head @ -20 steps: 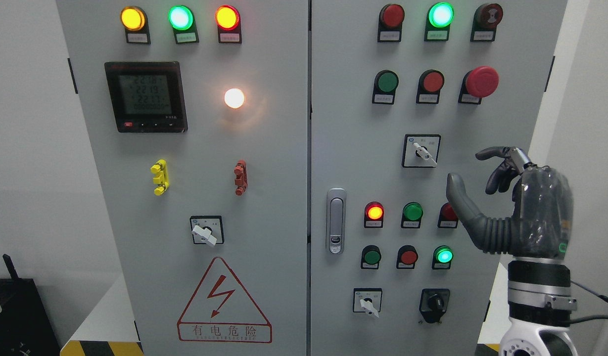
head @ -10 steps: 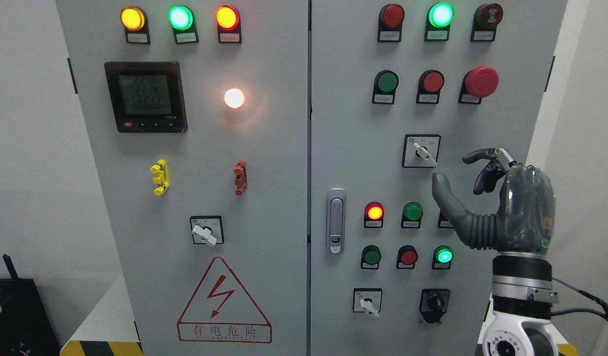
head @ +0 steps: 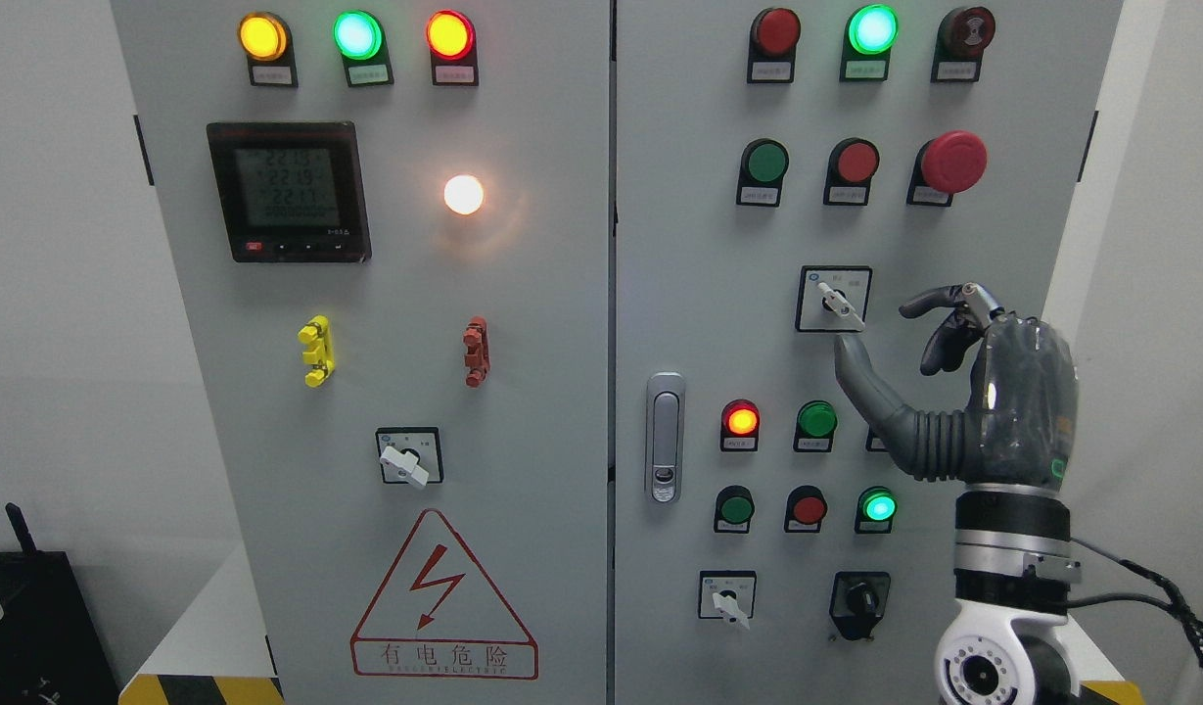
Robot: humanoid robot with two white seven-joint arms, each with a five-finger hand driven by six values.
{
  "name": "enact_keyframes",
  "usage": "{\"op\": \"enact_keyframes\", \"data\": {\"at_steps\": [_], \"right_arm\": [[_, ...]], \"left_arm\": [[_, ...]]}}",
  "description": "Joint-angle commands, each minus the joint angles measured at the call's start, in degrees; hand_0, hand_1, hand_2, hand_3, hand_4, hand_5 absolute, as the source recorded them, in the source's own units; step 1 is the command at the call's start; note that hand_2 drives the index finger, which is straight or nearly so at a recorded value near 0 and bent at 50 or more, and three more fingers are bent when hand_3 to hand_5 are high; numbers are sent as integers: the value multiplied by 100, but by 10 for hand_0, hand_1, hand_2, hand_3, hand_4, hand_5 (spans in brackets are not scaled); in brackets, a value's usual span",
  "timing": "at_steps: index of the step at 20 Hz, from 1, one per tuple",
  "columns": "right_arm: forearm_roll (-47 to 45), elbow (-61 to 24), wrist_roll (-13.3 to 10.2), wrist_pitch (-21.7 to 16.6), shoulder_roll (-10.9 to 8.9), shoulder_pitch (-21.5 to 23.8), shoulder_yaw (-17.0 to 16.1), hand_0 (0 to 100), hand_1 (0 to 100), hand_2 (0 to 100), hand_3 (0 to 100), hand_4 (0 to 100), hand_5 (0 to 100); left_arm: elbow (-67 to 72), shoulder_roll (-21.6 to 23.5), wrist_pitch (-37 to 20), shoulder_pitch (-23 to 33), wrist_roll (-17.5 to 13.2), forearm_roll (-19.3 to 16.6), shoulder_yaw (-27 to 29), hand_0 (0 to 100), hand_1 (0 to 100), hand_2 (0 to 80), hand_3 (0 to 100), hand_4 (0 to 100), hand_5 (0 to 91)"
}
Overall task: Rotate and turn off gray switch
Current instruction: 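Pinch the switch's black lever between right hand thumb and fingers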
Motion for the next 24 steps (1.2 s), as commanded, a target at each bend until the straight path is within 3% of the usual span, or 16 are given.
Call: {"op": "enact_keyframes", "data": {"at_steps": [1,24], "right_arm": [[-2,257,1,5,114,-81,93,40,447,535,907,921,1000],[-11,407,1,119,149,-266,128,39,456,581,928,935,1000]], "left_arm": [[-149,0,0,-53,-3,105,44,120,389,0,0,0,0],[-149,0,9,-53,-3,114,44,120,389,0,0,0,0]]}}
